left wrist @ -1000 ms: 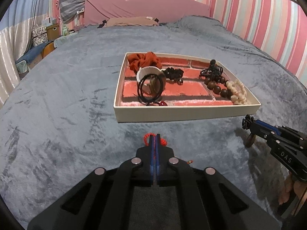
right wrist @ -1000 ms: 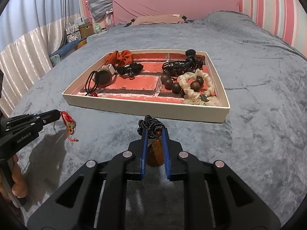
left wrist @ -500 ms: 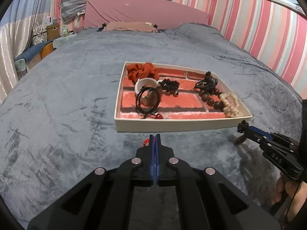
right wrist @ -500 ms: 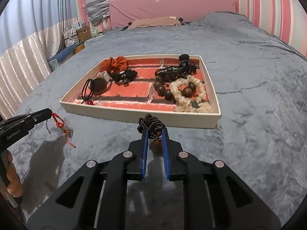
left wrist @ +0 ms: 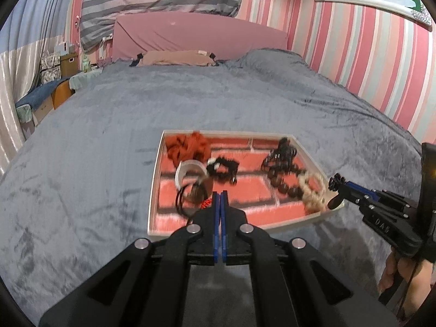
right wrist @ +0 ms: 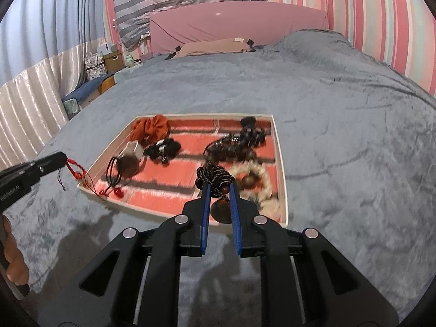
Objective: Organize jewelry
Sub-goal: 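Carry the red charm and teardrop pendant with both tools over the tray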
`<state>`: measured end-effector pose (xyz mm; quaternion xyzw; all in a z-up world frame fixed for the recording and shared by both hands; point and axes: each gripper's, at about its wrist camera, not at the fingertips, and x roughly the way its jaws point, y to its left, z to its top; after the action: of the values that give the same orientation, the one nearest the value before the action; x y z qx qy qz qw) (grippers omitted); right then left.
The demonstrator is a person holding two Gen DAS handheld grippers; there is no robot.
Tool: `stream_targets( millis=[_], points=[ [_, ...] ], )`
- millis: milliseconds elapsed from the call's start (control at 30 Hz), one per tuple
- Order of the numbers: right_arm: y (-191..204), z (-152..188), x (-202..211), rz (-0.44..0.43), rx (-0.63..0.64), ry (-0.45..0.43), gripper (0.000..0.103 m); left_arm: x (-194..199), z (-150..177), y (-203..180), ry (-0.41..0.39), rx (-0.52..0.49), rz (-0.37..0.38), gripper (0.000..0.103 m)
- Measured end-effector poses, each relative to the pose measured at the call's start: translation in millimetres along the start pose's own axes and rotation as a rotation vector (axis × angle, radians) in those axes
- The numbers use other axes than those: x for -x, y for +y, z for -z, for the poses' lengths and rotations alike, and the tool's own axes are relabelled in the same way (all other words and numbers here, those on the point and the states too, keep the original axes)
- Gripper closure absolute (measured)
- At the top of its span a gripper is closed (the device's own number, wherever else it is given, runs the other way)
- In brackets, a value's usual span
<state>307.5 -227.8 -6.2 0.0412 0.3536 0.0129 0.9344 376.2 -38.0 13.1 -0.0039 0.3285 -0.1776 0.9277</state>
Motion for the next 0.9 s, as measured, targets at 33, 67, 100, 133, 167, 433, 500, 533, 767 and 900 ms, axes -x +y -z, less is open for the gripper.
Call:
stream_targets(
  millis=[33, 67, 100, 133, 167, 433, 500, 533, 767, 900],
  points=[
    [-1.5, -4.9, -3.0, 0.005, 0.001, 0.001, 0.088, -1.3, -4.6, -1.6, -0.004, -0.005, -0.005, 0.102],
    [-2.6, -8.1, -5.4, 0.01, 0.002, 0.001, 0.088, -3.5, -10.1, -2.7, -0.009, -0.01, -0.009, 0.102],
    [-4.3, -13.0, -9.1, 0.017, 0.003, 0.0, 0.088, -7.4, -16.8, -4.6, -0.014, -0.015, -0.015, 0.102],
    [-6.2, -18.0, -13.6, 0.022, 0.003, 0.0, 0.088, -10.1, -21.0, -4.9, -0.017, -0.016, -0.017, 0.102],
    [-8.3, -21.8, -18.0, 0.028, 0.004, 0.001, 0.088, -14.7, -26.3, -5.3, -0.021, -0.016, -0.021, 0.102],
    [-29.9, -41.3, -61.6, 0.071, -0.019, 0.026, 0.088, -73.5, -36.5, 12.2, 0.026, -0.006, -0.087, 0.102],
    [-36.0, -40.4, -75.2, 0.08, -0.022, 0.039, 0.088, -87.4, -32.9, 19.9, 0.045, -0.001, -0.108, 0.102],
    [-38.7, -39.1, -81.5, 0.081, -0.027, 0.047, 0.088, -96.1, -30.8, 24.9, 0.059, 0.005, -0.118, 0.102],
    [-39.7, -33.9, -109.1, 0.08, -0.02, 0.074, 0.088, -128.1, -19.3, 39.3, 0.102, 0.024, -0.143, 0.102],
    [-37.0, -30.6, -121.7, 0.084, -0.004, 0.093, 0.088, -139.2, -15.7, 43.8, 0.121, 0.034, -0.152, 0.102]
  ],
)
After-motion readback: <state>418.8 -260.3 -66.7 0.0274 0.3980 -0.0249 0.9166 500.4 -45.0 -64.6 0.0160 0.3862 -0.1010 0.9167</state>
